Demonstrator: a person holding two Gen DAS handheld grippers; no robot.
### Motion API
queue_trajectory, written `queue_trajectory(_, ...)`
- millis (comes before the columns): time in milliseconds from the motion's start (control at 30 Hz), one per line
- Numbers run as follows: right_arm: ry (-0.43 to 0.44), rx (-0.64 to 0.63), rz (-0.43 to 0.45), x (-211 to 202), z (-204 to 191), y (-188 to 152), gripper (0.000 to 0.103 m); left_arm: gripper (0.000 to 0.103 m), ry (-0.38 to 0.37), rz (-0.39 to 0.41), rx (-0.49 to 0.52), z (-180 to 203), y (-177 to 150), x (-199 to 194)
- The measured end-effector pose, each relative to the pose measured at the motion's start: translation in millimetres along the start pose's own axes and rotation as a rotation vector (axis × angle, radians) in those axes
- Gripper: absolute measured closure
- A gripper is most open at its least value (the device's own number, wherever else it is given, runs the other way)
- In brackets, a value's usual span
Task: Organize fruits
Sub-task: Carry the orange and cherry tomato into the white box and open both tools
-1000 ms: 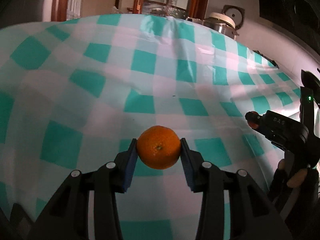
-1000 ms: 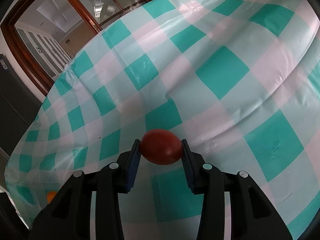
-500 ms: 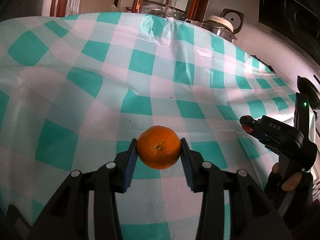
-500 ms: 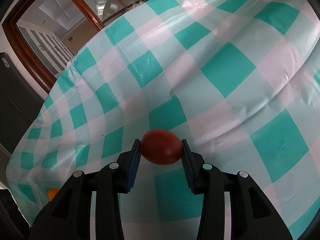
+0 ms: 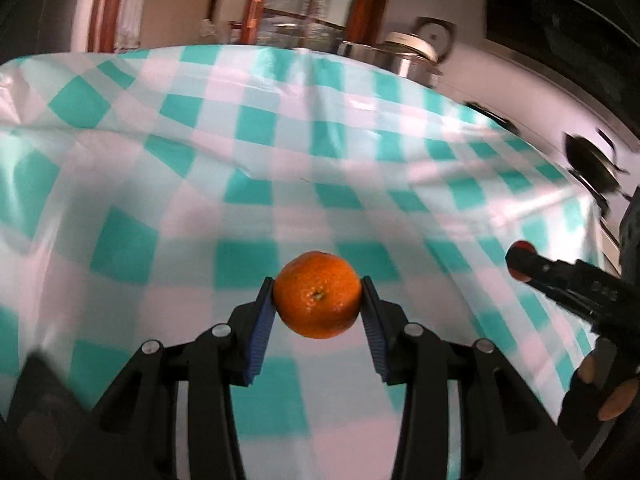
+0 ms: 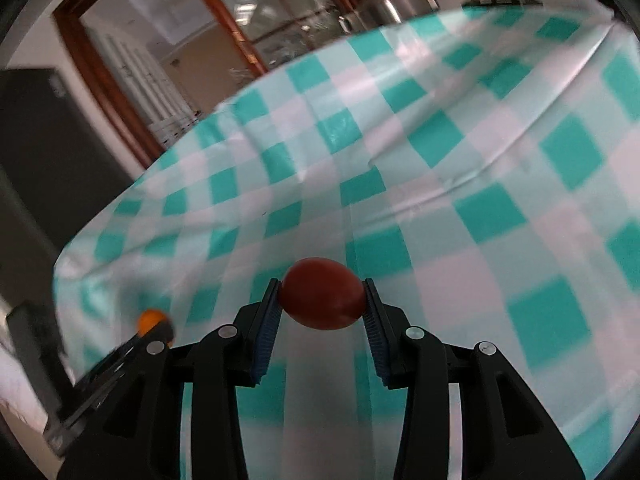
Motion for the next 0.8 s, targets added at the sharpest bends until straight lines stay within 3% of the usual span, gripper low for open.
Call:
queue_trajectory(133, -0.028, -0.066, 0.019, -59.8, 5.6, -33.5, 0.063, 0.061, -0.072, -0.039, 0.053, 33.9, -32.2, -22.2)
queue_trajectory(300, -0.059, -0.052, 0.052, -128.3, 38.1, -75.7, 0.063, 0.061, -0.144, -0.058, 0.182, 94.2, -67.1, -45.0)
queue_trajectory(633, -0.236, 0.012, 0.101, -235.4, 133.6, -142.3, 0.062, 0.061, -0.361, -0.143, 0.485, 232.9, -143.9, -74.7)
queue_trajectory(800, -0.333, 0.109, 0.057, -263.2, 195.8, -191.2, 0.062, 0.061, -0.467, -0.221, 0.667, 297.1, -200.4, -82.5)
Point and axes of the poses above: each gripper's, at about its wrist camera, not at the fingertips, and x roughly the way its jaws point, z to its right, y to its top, the point moved 8 cm from there along x, roughly the way its jaws point, and after that the axes turned 6 degrees about -x, right-handed, at the moved point
